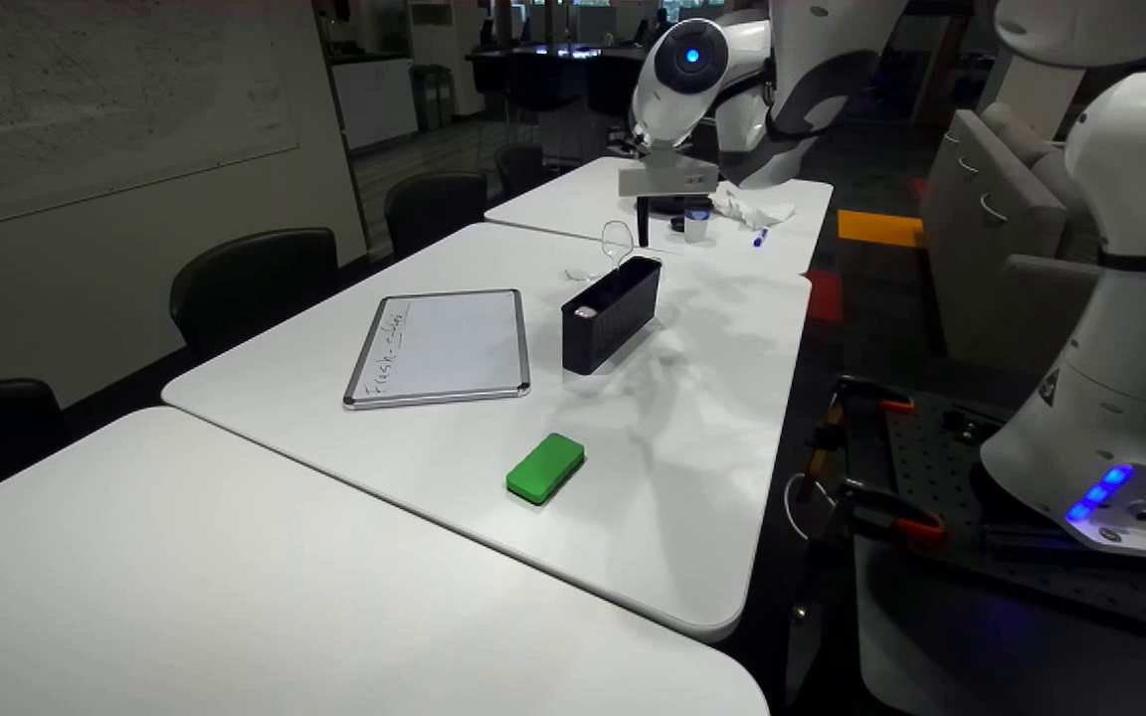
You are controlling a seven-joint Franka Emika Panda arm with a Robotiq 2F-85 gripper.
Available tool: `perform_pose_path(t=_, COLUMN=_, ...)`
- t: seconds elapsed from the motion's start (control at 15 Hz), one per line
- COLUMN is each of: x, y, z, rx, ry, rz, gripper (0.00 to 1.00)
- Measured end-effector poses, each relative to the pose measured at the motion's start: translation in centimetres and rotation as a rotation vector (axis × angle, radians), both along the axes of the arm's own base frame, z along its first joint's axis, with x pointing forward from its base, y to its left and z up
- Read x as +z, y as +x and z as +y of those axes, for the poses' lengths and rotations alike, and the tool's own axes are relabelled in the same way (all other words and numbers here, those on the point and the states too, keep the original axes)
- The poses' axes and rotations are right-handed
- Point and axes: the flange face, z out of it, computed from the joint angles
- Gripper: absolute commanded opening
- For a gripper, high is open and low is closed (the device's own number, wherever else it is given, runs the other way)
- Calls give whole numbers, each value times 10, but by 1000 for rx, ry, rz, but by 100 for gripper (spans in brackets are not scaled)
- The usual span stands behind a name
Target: Put the black spoon in the black cutlery holder, put the clear spoon in the cutlery holder, move the cutlery holder to the right side of the table
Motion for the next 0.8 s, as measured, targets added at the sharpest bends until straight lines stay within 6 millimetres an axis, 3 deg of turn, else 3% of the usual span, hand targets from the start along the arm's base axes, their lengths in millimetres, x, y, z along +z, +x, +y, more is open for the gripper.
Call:
perform_pose_path(t=0.07, x=0, y=0, z=0, rx=-1, ry=-4, rz=1, gripper=5)
perform_pose_path(t=0.33, x=2, y=6, z=0, rx=-9, ry=9, rz=-23, gripper=5)
perform_pose_path(t=0.8, x=-29, y=22, z=30, rx=66, ry=-14, rz=-64, gripper=5)
